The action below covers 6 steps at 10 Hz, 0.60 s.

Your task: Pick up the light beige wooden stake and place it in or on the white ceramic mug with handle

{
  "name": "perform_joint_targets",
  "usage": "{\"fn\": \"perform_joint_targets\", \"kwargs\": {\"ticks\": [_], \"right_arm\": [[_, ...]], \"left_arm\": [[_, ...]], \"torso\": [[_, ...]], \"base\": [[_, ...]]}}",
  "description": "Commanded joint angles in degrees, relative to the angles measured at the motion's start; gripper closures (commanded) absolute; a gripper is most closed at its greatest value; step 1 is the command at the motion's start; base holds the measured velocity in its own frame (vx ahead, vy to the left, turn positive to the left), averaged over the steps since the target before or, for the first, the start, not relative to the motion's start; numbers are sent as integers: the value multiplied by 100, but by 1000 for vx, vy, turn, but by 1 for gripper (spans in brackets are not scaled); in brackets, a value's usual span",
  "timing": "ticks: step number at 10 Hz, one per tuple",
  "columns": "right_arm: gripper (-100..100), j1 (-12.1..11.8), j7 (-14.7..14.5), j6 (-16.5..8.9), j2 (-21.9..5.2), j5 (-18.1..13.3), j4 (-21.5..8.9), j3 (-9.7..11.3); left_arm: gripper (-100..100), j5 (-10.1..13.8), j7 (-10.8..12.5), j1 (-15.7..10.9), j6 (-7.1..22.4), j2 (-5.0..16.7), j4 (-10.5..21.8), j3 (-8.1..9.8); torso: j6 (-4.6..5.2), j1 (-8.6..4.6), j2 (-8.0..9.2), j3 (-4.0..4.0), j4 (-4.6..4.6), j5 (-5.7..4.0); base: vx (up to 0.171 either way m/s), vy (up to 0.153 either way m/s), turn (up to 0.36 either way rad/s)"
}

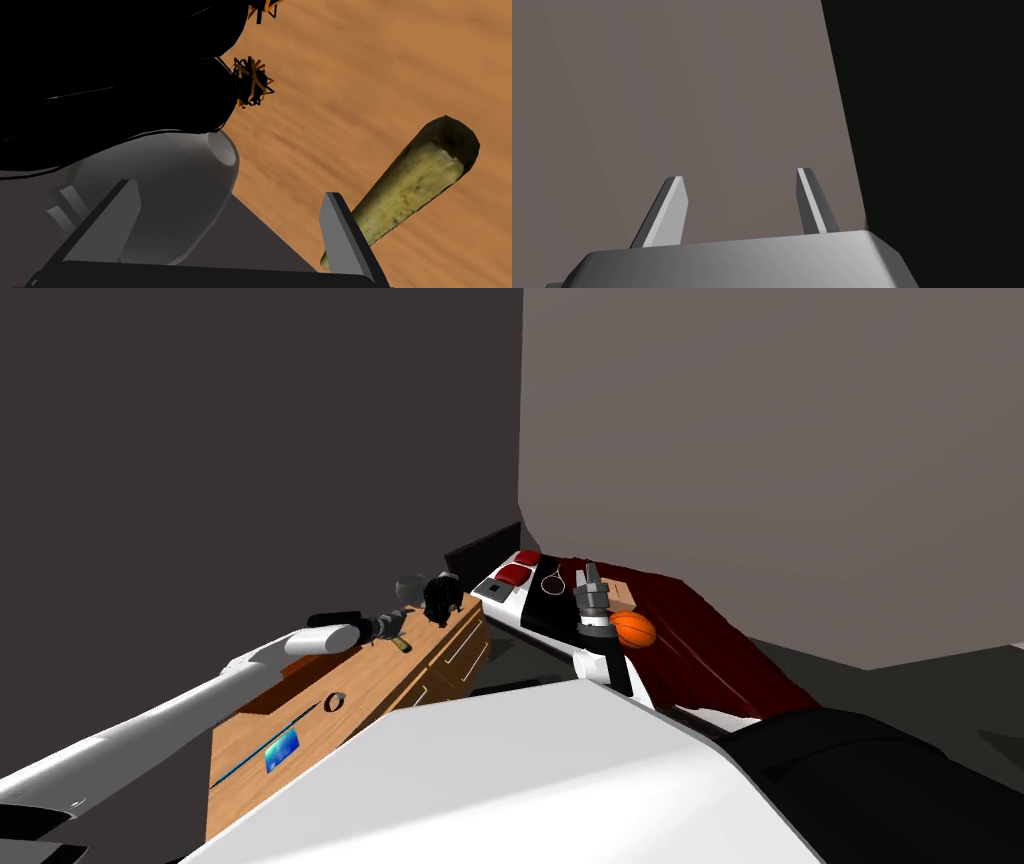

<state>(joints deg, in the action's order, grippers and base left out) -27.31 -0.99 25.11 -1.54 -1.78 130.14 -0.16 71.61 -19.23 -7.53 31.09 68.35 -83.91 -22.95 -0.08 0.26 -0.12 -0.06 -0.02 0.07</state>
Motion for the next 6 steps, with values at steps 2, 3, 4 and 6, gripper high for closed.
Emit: {"fn": "perform_joint_targets", "kwargs": {"ticks": [2, 3, 4, 6], "right_arm": [[0, -1, 0, 0, 0, 0, 0, -1], [0, 0, 0, 0, 0, 0, 0, 0], [0, 0, 0, 0, 0, 0, 0, 0], [0, -2, 0, 0, -1, 0, 0, -1]], "left_arm": [[-100, 403, -206, -15, 299, 265, 328, -283], [-100, 601, -316, -45, 482, 403, 551, -484], [-100, 802, -422, -65, 627, 523, 681, -632], [-100, 1018, -524, -75, 810, 625, 967, -880]], "torso": [[-7, 2, 0, 0, 0, 1], [-3, 6, 1, 0, 0, 2], [-2, 10, 6, 3, 1, 2], [-12, 16, 3, 3, 1, 5]], "base": [[-24, 38, -221], [-41, 52, -415], [-48, 79, -413], [-23, 48, -160]]}}
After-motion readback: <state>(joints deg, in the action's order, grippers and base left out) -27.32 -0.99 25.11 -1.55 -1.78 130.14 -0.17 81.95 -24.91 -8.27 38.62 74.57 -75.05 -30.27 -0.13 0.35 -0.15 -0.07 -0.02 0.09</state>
